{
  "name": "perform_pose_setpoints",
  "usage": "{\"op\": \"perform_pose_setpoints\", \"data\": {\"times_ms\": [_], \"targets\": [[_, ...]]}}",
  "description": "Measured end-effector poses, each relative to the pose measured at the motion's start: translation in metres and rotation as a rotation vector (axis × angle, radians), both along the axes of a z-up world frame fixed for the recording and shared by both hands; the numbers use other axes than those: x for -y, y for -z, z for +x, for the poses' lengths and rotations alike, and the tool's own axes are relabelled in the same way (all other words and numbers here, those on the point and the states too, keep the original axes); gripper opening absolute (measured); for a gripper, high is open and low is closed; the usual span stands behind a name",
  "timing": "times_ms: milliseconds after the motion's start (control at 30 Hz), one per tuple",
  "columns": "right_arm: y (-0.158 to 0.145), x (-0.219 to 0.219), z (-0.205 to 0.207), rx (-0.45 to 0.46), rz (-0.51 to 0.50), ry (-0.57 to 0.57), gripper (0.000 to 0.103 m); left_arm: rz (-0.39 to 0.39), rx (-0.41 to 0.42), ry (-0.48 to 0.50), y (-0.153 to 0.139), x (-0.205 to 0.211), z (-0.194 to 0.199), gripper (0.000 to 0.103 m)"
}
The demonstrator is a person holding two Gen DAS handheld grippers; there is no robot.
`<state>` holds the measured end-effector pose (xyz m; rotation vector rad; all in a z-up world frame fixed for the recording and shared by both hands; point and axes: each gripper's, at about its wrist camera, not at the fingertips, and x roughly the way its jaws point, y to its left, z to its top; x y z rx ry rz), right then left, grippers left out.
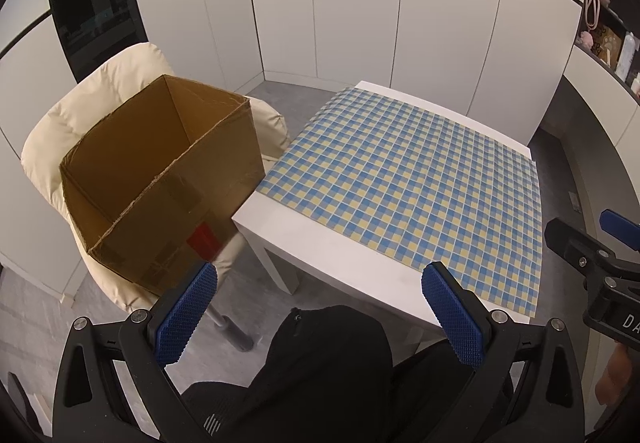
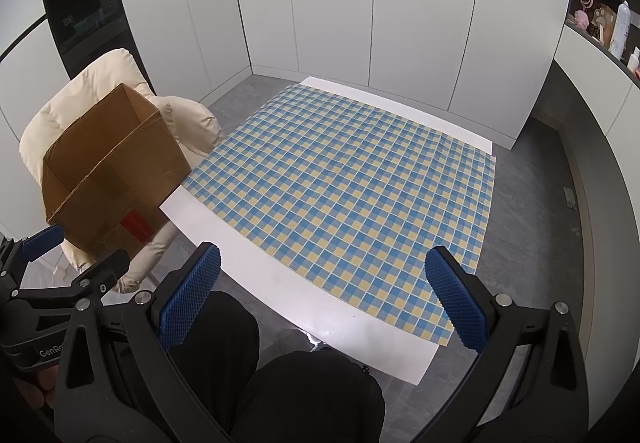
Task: Organize objects
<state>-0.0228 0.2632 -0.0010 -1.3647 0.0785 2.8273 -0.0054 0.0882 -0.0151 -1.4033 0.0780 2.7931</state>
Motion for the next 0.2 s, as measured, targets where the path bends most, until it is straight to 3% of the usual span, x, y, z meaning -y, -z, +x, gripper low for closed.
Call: {"op": "perform_pose_setpoints", "data": {"times_ms": [200], "targets": [[0.0001, -0.0010, -0.0002, 0.002, 0.000, -0.004, 0.103, 0.003, 0.001, 0.000, -0.0003, -0.0011, -0.0002, 0.102]]}}
